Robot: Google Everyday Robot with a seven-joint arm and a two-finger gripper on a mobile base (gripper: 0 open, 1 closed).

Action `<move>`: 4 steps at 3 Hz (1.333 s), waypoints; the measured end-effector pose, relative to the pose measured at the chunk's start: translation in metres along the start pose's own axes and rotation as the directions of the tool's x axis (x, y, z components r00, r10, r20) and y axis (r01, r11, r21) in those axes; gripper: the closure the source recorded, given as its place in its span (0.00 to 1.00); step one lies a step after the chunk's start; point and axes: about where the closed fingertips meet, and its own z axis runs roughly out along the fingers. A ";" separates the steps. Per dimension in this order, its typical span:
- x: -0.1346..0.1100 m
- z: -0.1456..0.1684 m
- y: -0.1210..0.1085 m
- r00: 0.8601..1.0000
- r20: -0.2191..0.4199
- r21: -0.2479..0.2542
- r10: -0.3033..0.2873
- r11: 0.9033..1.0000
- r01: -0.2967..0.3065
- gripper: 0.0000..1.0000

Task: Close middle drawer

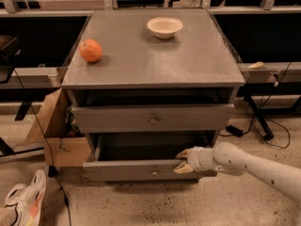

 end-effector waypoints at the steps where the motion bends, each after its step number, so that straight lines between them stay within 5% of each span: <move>1: 0.000 0.002 -0.003 1.000 0.001 0.001 -0.003 1.000 0.003 1.00; 4: -0.001 0.007 -0.010 1.000 0.008 0.000 -0.005 1.000 0.005 0.36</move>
Offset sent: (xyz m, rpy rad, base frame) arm 0.0359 0.0001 -0.0006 0.0007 -0.0128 0.0046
